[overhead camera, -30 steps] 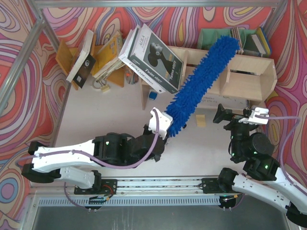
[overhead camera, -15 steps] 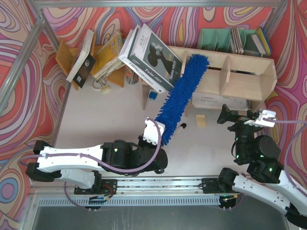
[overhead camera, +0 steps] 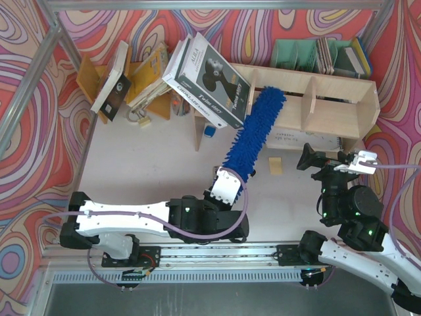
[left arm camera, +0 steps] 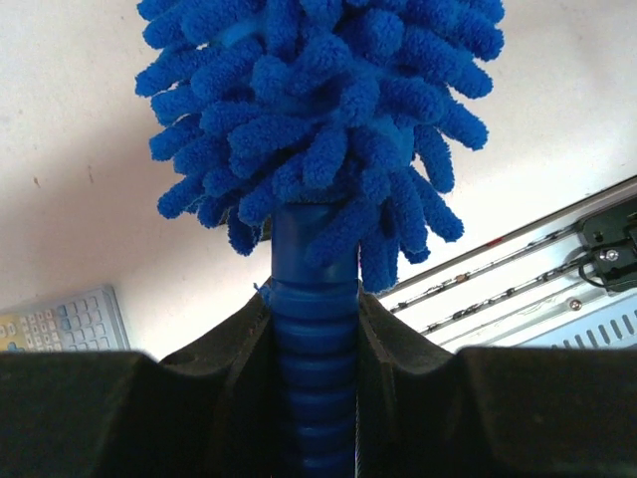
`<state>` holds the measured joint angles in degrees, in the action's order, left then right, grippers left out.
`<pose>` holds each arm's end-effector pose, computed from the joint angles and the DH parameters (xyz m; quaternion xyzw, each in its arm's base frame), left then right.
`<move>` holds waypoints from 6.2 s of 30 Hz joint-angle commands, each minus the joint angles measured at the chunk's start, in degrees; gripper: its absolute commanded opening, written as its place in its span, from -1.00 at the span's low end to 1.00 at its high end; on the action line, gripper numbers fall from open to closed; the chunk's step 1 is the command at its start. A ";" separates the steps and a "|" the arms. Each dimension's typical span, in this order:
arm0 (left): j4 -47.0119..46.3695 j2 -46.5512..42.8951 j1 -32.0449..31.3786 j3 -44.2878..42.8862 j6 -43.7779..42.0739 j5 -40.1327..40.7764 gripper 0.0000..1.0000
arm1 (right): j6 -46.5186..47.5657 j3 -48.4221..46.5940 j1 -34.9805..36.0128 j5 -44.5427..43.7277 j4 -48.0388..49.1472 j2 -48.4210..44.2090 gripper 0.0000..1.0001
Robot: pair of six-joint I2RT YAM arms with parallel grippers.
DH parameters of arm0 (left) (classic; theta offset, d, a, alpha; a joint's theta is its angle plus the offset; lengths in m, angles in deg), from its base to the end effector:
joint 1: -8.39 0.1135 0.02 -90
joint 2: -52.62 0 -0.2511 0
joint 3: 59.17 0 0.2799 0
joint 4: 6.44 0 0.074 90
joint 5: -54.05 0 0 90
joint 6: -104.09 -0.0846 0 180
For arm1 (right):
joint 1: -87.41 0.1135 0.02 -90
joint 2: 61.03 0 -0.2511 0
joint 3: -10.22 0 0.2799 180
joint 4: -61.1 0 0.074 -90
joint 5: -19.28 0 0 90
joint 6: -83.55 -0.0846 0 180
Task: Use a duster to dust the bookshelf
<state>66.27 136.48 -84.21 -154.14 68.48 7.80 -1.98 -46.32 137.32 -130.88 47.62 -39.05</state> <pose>0.0434 -0.3344 0.2982 0.2081 0.8800 -0.1156 0.4110 0.1373 0.0491 0.4080 0.1439 0.6244 0.0140 0.7677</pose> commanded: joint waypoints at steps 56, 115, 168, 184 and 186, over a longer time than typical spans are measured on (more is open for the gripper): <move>-6.57 -3.17 6.33 0.26 -11.73 -5.56 -1.00 | -1.73 -0.75 -0.01 -1.19 -1.18 0.36 0.97; -12.71 -5.75 4.83 0.72 -27.49 -3.11 -1.00 | -0.94 -0.39 -0.04 -2.15 0.08 1.68 0.97; -16.05 -10.90 9.89 5.89 -23.32 -0.66 -1.00 | 1.44 0.66 -0.05 -1.64 2.31 2.26 0.97; -17.39 -8.76 9.28 7.54 -20.06 -3.58 -1.00 | 1.42 0.55 0.00 -1.54 2.25 2.59 0.97; -18.38 -7.31 7.75 7.41 -19.73 -3.91 -1.00 | 1.47 0.57 -0.01 -1.54 2.25 2.67 0.97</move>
<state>50.47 127.26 -74.81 -147.56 46.03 4.95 -1.30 -45.95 137.32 -132.17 48.01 -36.43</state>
